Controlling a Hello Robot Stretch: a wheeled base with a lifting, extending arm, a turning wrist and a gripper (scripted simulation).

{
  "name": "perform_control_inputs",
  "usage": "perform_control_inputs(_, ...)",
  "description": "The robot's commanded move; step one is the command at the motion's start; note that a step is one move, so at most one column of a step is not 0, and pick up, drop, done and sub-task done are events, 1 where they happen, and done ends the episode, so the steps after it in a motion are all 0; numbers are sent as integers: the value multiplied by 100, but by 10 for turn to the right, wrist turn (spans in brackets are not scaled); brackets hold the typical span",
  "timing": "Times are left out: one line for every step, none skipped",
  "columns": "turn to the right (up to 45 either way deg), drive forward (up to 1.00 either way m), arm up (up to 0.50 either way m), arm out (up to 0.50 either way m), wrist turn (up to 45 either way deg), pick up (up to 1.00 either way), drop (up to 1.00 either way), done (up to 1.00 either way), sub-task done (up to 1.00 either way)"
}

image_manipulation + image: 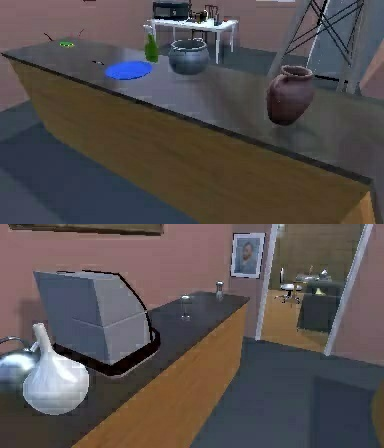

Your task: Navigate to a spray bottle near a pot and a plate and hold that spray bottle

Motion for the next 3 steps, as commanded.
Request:
perform_control_inputs(300, 0, 0, 0, 0, 0, 0, 0, 0)
perform_control_inputs(0, 5, 0, 0, 0, 0, 0, 0, 0)
perform_control_inputs(450, 0, 0, 0, 0, 0, 0, 0, 0)
